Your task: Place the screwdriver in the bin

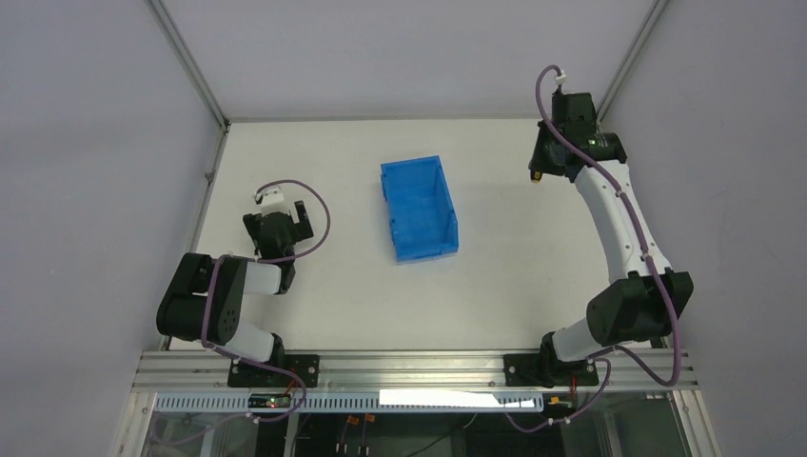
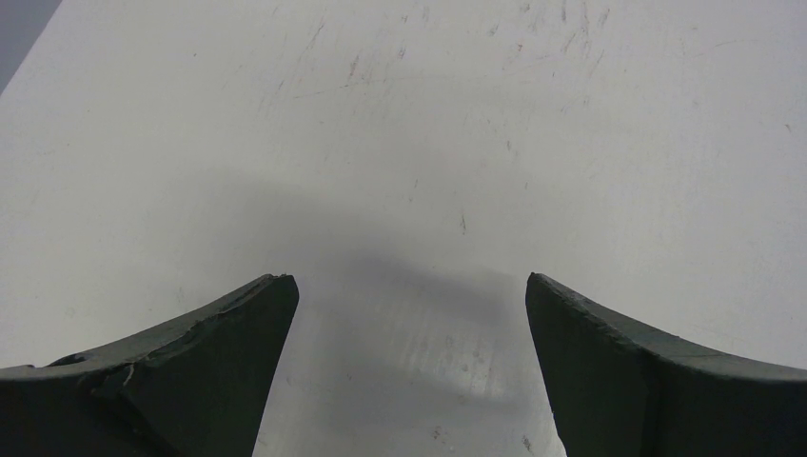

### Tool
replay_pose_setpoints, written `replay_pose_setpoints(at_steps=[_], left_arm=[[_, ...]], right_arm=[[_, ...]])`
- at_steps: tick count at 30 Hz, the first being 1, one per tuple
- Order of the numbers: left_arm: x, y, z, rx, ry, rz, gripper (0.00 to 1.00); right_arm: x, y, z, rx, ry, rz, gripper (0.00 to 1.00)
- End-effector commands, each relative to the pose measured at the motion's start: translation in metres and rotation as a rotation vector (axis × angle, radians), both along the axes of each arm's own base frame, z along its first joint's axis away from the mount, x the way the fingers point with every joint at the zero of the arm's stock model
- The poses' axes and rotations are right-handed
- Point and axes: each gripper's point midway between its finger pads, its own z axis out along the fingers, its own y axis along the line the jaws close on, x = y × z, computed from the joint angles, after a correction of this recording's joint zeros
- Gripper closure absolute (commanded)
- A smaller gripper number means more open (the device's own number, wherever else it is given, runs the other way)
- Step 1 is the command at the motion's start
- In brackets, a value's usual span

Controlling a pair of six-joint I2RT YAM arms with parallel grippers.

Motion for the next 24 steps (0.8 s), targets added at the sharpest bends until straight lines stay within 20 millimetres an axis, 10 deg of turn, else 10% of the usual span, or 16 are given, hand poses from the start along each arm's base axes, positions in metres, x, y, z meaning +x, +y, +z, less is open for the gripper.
replay_pose_setpoints(at_steps=[1, 13, 24], left_arm=[[0.006, 0.0, 0.01, -0.012, -0.039, 0.015, 0.01], [0.006, 0.0, 0.01, -0.012, -0.039, 0.015, 0.01], [0.006, 0.0, 0.01, -0.01, -0.038, 0.015, 0.01]], right_arm=[[-0.008, 0.036, 0.056, 0.015, -0.141, 0.078, 1.0], [-0.029, 0.2, 0.103, 0.112, -0.338, 0.487, 1.0], [-0.031, 0.266, 0.018, 0.107, -0.204, 0.562, 1.0]])
